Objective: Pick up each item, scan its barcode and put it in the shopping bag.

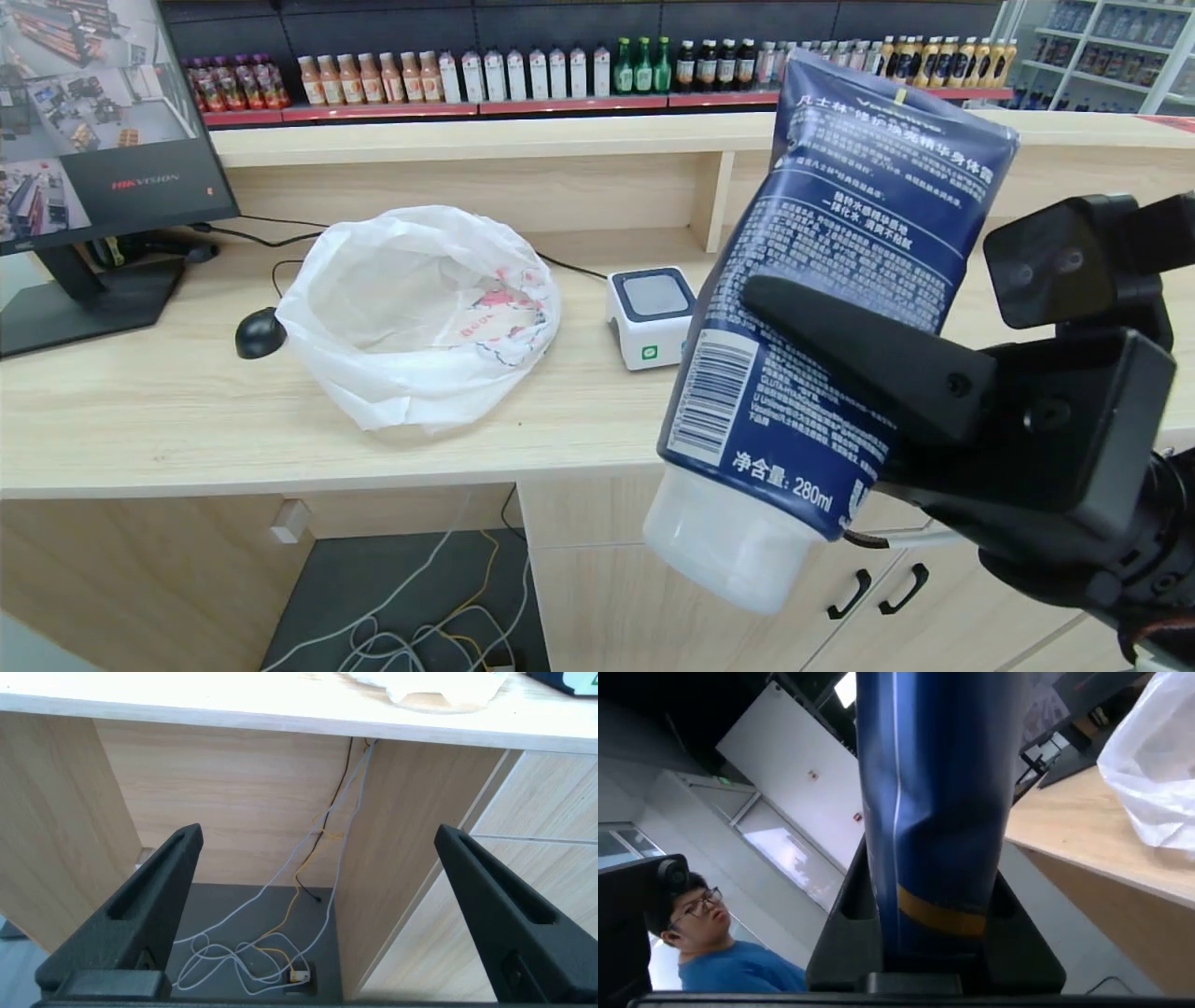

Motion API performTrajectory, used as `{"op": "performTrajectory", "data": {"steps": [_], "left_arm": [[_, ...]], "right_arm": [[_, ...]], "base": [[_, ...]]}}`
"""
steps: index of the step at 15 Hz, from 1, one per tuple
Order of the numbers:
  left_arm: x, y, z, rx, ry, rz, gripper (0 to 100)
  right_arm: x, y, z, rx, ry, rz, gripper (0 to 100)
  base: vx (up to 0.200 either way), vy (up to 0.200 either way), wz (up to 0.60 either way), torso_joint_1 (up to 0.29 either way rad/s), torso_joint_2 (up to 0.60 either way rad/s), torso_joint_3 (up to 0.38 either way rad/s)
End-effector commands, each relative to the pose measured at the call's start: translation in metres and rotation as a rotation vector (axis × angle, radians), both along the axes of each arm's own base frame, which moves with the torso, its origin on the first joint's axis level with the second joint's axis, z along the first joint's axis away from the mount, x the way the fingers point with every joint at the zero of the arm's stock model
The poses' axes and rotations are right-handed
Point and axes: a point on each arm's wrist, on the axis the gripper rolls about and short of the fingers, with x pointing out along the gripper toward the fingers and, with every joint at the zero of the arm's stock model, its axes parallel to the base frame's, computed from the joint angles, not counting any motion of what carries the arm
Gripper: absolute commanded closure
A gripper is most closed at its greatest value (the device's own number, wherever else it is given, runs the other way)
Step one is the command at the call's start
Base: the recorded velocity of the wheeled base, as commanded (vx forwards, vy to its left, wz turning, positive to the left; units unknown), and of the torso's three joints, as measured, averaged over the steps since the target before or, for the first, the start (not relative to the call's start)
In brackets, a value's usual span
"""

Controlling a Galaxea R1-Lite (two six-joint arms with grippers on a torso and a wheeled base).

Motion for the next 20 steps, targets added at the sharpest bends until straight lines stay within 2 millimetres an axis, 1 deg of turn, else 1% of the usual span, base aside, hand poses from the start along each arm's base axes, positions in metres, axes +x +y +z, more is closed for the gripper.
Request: {"op": "performTrajectory", "data": {"steps": [1, 3, 5, 14, 16, 18, 20], "left_arm": [[0.0, 0.0, 0.0, 0.0, 0.0, 0.001, 0], [0.0, 0.0, 0.0, 0.0, 0.0, 0.001, 0], [0.0, 0.0, 0.0, 0.0, 0.0, 0.001, 0], [0.0, 0.0, 0.0, 0.0, 0.0, 0.001, 0], [0.0, 0.0, 0.0, 0.0, 0.0, 0.001, 0], [0.0, 0.0, 0.0, 0.0, 0.0, 0.001, 0], [0.0, 0.0, 0.0, 0.0, 0.0, 0.001, 0]], "right_arm": [[-0.001, 0.001, 0.004, 0.013, -0.01, 0.007, 100], [-0.001, 0.003, 0.01, 0.029, -0.027, 0.019, 100], [-0.001, 0.003, 0.011, 0.035, -0.015, 0.033, 100], [-0.003, 0.001, 0.01, 0.03, -0.03, 0.022, 100], [-0.004, -0.001, 0.004, 0.004, -0.039, 0.008, 100], [-0.006, -0.003, -0.002, -0.038, -0.094, -0.032, 100], [-0.005, -0.004, -0.019, -0.137, -0.196, -0.114, 100]], "base": [[0.0, 0.0, 0.0, 0.0, 0.0, 0.0], [0.0, 0.0, 0.0, 0.0, 0.0, 0.0], [0.0, 0.0, 0.0, 0.0, 0.0, 0.0], [0.0, 0.0, 0.0, 0.0, 0.0, 0.0], [0.0, 0.0, 0.0, 0.0, 0.0, 0.0], [0.0, 0.0, 0.0, 0.0, 0.0, 0.0], [0.0, 0.0, 0.0, 0.0, 0.0, 0.0]]}}
